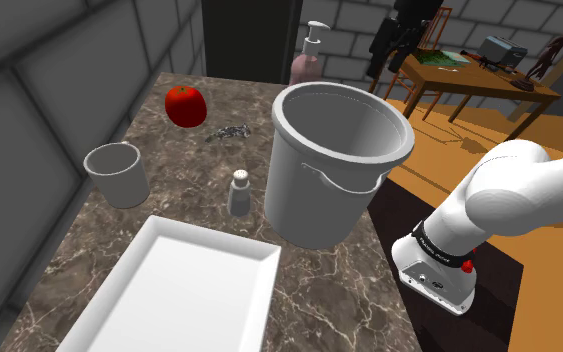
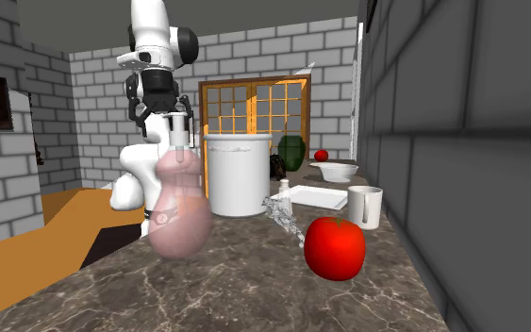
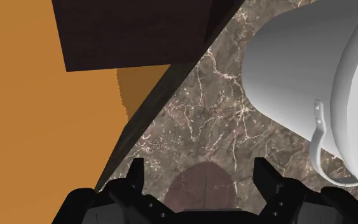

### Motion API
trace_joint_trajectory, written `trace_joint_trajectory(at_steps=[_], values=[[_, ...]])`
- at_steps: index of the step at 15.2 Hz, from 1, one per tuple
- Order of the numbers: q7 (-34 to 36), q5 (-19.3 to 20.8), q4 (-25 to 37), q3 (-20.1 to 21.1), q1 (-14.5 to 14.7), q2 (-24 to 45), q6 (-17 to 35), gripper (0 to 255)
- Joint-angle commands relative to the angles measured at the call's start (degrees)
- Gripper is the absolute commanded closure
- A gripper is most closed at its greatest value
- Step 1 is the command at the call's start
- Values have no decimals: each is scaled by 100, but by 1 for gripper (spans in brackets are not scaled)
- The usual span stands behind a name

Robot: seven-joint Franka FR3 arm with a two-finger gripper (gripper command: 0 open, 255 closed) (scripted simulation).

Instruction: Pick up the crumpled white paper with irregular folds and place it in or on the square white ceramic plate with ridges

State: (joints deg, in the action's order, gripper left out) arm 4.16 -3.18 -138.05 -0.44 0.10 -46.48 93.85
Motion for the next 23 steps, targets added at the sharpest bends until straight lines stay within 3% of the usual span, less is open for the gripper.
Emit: trace_joint_trajectory(at_steps=[1,12,23], values=[[0,0,0,0,0,0,0,0],[5,-944,296,183,471,2000,1582,0],[-265,-1919,1465,377,911,4229,2564,0]])
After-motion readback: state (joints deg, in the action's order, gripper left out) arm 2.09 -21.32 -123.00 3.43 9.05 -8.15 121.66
